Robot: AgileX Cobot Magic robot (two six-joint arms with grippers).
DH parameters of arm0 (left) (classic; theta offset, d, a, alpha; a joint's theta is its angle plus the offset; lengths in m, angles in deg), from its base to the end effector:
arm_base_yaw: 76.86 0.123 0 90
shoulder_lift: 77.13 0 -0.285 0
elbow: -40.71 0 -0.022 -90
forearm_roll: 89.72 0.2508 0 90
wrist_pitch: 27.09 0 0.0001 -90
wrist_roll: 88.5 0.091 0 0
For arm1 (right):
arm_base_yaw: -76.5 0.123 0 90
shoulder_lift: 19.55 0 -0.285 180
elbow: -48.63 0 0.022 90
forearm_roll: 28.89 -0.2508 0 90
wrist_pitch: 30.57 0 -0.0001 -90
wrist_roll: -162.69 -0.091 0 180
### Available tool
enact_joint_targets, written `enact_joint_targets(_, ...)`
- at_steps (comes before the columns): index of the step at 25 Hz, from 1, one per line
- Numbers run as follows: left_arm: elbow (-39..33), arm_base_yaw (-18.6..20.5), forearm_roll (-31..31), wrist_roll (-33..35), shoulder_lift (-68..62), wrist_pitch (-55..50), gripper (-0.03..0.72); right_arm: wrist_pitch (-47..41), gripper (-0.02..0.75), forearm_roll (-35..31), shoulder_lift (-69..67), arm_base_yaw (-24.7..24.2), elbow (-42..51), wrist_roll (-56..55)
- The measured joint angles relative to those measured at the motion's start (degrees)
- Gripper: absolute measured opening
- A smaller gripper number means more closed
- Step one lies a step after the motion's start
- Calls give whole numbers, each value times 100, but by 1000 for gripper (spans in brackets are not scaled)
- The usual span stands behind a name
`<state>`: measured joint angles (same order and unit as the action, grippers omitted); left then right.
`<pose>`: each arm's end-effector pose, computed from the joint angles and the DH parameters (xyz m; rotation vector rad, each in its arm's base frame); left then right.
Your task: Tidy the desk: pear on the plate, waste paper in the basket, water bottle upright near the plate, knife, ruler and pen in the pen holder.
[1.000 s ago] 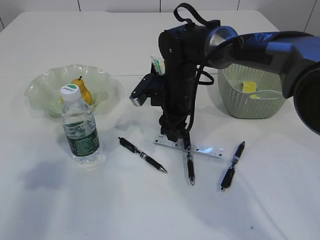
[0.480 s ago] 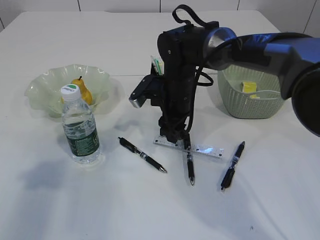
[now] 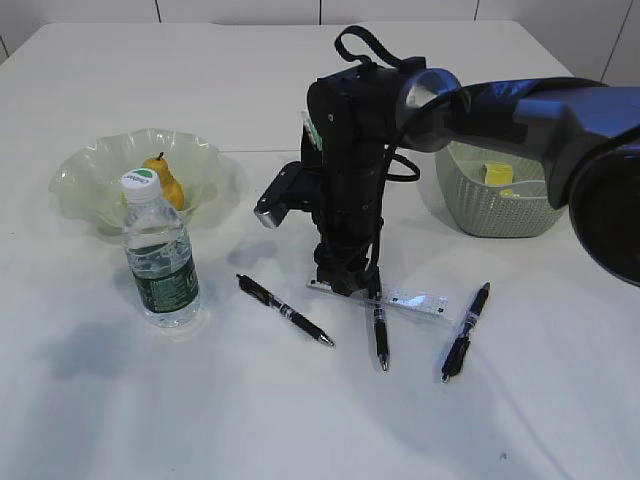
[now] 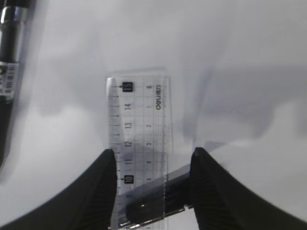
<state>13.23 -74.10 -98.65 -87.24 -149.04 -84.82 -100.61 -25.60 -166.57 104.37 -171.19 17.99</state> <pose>0.1983 -0.0024 0.2917 -0.1131 2.7300 -0.1839 0.4350 0.2245 0.1342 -1.6455 2.6222 -0.0889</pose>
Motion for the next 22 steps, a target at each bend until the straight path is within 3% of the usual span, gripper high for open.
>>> enact_joint_targets(16, 0, 0, 0, 0, 0, 0, 456, 0, 375, 49, -124, 0, -10, 0)
enact_joint_targets(22, 0, 0, 0, 0, 0, 0, 456, 0, 283, 49, -124, 0, -10, 0)
